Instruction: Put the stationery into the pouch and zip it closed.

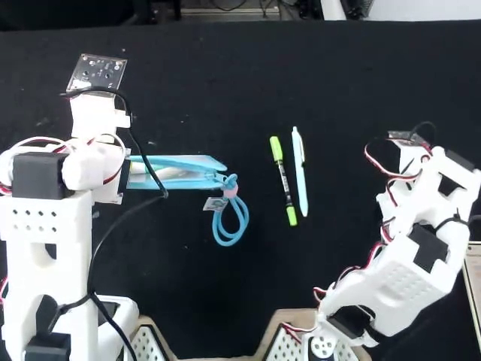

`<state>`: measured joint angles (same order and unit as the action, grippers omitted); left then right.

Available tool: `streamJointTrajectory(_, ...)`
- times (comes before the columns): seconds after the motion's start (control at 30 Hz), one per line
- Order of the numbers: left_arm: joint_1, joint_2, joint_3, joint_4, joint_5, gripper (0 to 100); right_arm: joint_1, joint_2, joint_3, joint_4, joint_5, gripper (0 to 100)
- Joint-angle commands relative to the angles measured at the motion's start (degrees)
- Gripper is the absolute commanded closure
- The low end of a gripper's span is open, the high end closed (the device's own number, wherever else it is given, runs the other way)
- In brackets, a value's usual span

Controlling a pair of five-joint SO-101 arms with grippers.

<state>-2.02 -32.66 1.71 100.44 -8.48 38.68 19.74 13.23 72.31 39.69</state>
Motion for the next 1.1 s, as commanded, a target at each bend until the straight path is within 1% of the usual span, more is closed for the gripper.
streamJointTrajectory(0.0, -0.13, 0.35, 0.22, 0.35, -0.44, 97, 1.58, -0.31, -2.07, -1.76, -0.70, 93.0)
streamJointTrajectory(0.03, -0.13, 0.35, 0.22, 0.35, -0.44, 97, 1.93, -1.01, -2.24, -2.11, -0.70, 98.5)
streamJointTrajectory(0.1, -0.22, 0.35, 0.22, 0.35, -0.44, 97, 2.99, -3.03, -2.24, -1.67, -0.70, 97.5)
streamJointTrajectory(0.13, -0.13, 0.35, 0.22, 0.35, -0.44, 97, 3.16, -4.35, -2.15, -1.58, -0.70, 98.9)
streamJointTrajectory(0.2, -0.04, 0.35, 0.22, 0.35, -0.44, 97, 3.43, -7.34, -1.63, -1.14, -0.70, 98.8)
streamJointTrajectory(0.27, 0.04, 0.35, 0.22, 0.35, -0.44, 97, 2.99, -10.68, -0.92, 1.14, -0.70, 98.8)
streamJointTrajectory(0.43, 0.04, 0.35, 0.22, 0.35, -0.44, 97, -0.70, -20.70, -0.04, 7.30, -0.62, 98.8)
streamJointTrajectory(0.53, 0.13, 0.35, 0.48, 0.35, -0.44, 97, -2.46, -27.65, 0.31, 8.18, -0.70, 98.8)
streamJointTrajectory(0.63, 0.22, 0.35, 1.45, 0.26, -0.44, 97, -5.36, -35.12, 4.00, 8.18, -0.70, 98.8)
streamJointTrajectory(0.7, 0.22, 0.35, 1.63, 0.26, -0.44, 97, -8.79, -40.66, 7.08, 7.91, -0.70, 98.8)
streamJointTrajectory(0.8, 0.22, 0.35, 1.63, 0.26, -0.44, 97, -15.82, -50.07, 10.68, 7.82, -0.79, 98.8)
streamJointTrajectory(0.87, 0.22, 0.35, 1.63, 0.26, -0.44, 97, -21.54, -57.10, 11.82, 7.82, -2.99, 98.8)
streamJointTrajectory(1.0, 0.22, 0.35, 1.63, 0.26, -0.44, 97, -34.20, -72.75, 11.82, 7.82, -17.23, 98.7)
streamJointTrajectory(1.07, 0.22, 0.35, 1.63, 0.26, -0.35, 97, -43.16, -79.78, 12.26, 6.95, -24.62, 98.7)
